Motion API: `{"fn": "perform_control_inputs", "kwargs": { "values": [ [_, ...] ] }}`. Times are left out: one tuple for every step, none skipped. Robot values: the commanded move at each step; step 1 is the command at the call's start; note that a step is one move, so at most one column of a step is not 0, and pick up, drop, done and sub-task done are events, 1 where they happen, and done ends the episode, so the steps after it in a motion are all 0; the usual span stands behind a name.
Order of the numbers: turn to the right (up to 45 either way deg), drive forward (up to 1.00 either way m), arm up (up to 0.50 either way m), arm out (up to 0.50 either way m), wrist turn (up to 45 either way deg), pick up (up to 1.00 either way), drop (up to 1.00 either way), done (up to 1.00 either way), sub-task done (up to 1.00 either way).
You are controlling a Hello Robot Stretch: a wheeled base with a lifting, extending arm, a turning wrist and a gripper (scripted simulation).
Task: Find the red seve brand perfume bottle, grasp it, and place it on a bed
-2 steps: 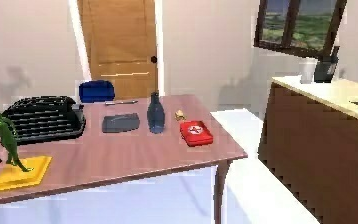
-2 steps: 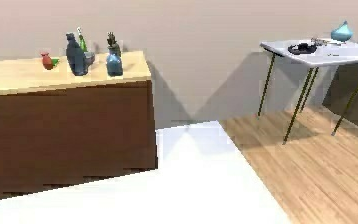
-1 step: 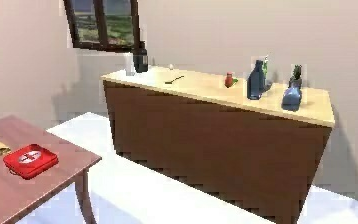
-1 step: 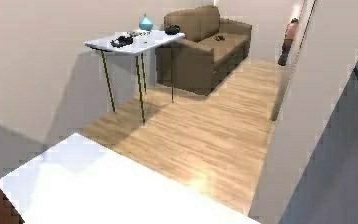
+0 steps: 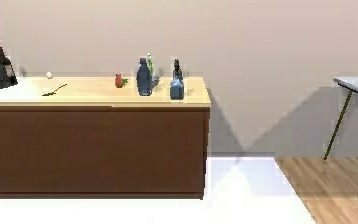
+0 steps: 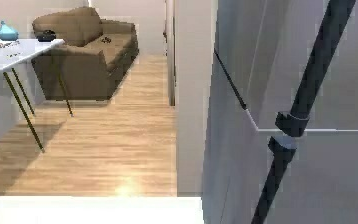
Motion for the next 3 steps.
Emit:
{"fn": "perform_control_inputs", "kwargs": {
  "values": [
    [0.0, 0.85, 0.00, 0.00, 0.0, 0.00, 0.00, 0.00, 0.00],
    [-45.0, 0.00, 0.00, 0.00, 0.0, 0.00, 0.00, 0.00, 0.00],
    [-45.0, 0.00, 0.00, 0.00, 0.0, 0.00, 0.00, 0.00, 0.00]
  ]
}}
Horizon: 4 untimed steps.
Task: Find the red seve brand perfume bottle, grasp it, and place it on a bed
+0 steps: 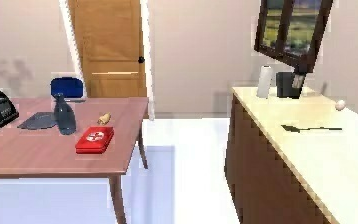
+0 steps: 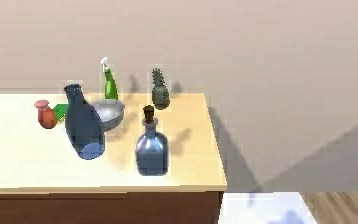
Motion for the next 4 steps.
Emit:
{"fn": "perform_control_inputs", "kwargs": {
  "values": [
    [-30.0, 0.00, 0.00, 0.00, 0.0, 0.00, 0.00, 0.00, 0.00],
    [45.0, 0.00, 0.00, 0.00, 0.0, 0.00, 0.00, 0.00, 0.00],
    [45.0, 0.00, 0.00, 0.00, 0.0, 0.00, 0.00, 0.00, 0.00],
    [45.0, 0.00, 0.00, 0.00, 0.0, 0.00, 0.00, 0.00, 0.00]
  ]
}}
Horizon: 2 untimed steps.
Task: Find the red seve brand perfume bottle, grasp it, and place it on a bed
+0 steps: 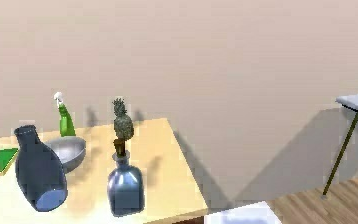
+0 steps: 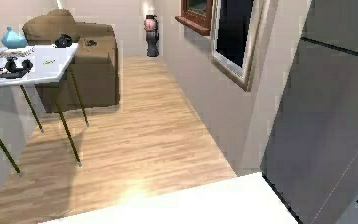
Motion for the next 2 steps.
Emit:
{"fn": "perform_control_inputs", "kwargs": {
  "values": [
    [3.0, 0.00, 0.00, 0.00, 0.0, 0.00, 0.00, 0.00, 0.00],
    [0.0, 0.15, 0.00, 0.00, 0.0, 0.00, 0.00, 0.00, 0.00]
  ]
}}
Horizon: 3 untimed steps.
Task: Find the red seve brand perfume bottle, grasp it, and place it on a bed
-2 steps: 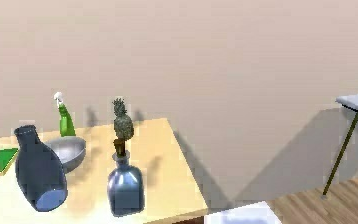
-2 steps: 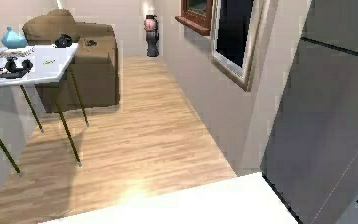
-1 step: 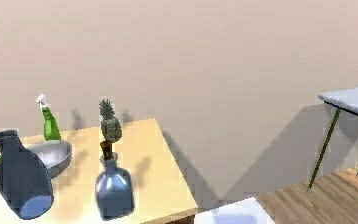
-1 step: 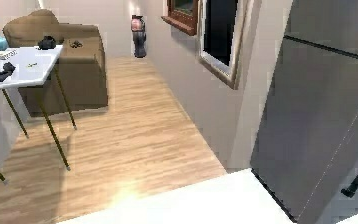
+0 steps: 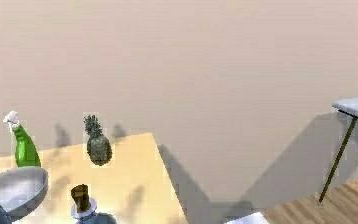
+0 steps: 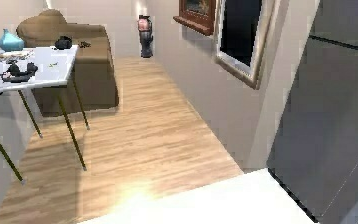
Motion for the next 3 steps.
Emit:
{"fn": "perform_control_inputs", "kwargs": {
  "values": [
    [-45.0, 0.00, 0.00, 0.00, 0.0, 0.00, 0.00, 0.00, 0.00],
    [-45.0, 0.00, 0.00, 0.00, 0.0, 0.00, 0.00, 0.00, 0.00],
    [-45.0, 0.00, 0.00, 0.00, 0.0, 0.00, 0.00, 0.00, 0.00]
  ]
}}
